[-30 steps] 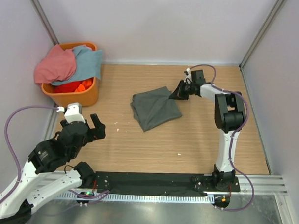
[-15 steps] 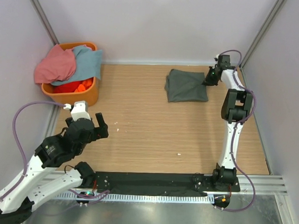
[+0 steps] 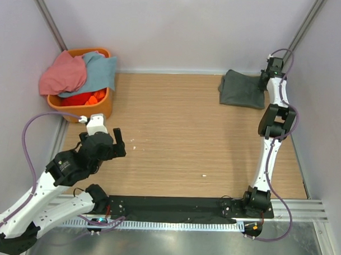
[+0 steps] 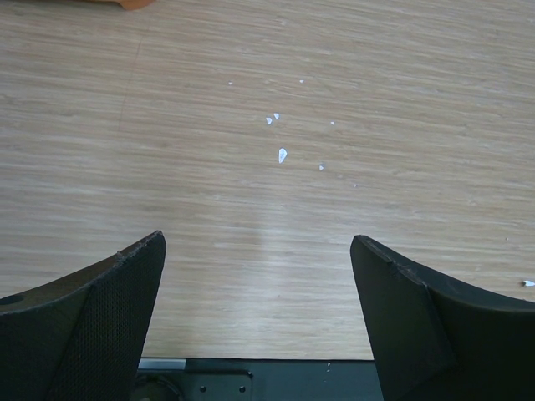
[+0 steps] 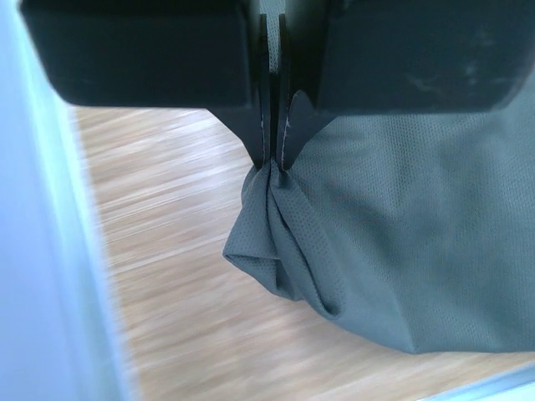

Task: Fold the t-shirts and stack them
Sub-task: Neatly place the folded tshirt to the corner

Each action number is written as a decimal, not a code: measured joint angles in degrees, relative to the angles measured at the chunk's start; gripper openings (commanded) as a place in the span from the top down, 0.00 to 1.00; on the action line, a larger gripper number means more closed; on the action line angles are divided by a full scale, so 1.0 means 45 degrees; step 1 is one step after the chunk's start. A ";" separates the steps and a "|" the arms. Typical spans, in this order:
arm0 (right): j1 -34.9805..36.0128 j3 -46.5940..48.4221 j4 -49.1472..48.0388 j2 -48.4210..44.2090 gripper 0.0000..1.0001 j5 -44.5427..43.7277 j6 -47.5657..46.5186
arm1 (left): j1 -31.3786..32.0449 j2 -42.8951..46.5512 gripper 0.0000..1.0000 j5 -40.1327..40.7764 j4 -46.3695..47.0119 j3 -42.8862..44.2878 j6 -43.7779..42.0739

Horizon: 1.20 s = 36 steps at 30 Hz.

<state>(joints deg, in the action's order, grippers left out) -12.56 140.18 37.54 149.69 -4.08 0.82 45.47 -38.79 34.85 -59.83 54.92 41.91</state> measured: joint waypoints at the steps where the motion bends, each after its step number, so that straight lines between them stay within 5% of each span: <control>1: -0.0044 0.0000 -0.0238 0.0015 0.99 -0.0340 -0.0301 | 0.0000 -0.0029 0.08 0.0000 0.0000 0.0000 -0.0010; 4: -0.0073 0.0000 -0.1083 0.0092 0.88 -0.1399 -0.1229 | 0.0000 -0.0049 0.08 0.0005 0.0000 0.0000 -0.0015; 6: -0.0078 -0.0092 -0.1851 0.0160 0.40 -0.2288 -0.1753 | 0.0000 -0.0049 0.08 0.0015 0.0000 0.0000 -0.0015; 7: -0.0121 -0.0136 -0.2234 0.0185 0.04 -0.2759 -0.1943 | 0.0000 -0.0058 0.08 0.0015 0.0000 0.0000 -0.0010; 8: -0.0126 -0.0136 -0.2560 0.0223 0.00 -0.3172 -0.2064 | 0.0000 -0.0073 0.08 0.0015 -0.0005 0.0000 -0.0010; 15: -0.0345 -0.0461 -0.3546 -0.0058 0.00 -0.4454 -0.1447 | 0.0000 -0.0121 0.09 0.0015 -0.0005 0.0000 -0.0010; 22: -0.0219 -0.3507 -0.3381 -0.3657 0.05 -0.2900 0.0923 | 0.0000 0.0534 0.09 0.0029 0.0000 0.0000 -0.0005; 26: 0.0180 -0.4998 -0.3915 -0.5955 0.21 0.0248 0.2909 | 0.0000 0.0918 0.09 0.0024 0.0015 0.0000 -0.0005; 33: 0.1700 -0.6407 -0.5095 -0.5712 0.91 0.4109 0.5032 | 0.0000 0.1355 0.09 0.0010 0.0097 -0.0024 -0.0015; 36: 0.2268 -0.6426 -0.4833 -0.4561 0.97 0.4775 0.5459 | 0.0000 0.1666 0.09 0.0015 0.0097 -0.0039 -0.0010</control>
<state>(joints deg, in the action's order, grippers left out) -2.35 111.26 15.79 129.16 17.41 25.39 45.47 -31.29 34.92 -59.40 54.74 41.87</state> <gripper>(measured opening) 0.063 0.910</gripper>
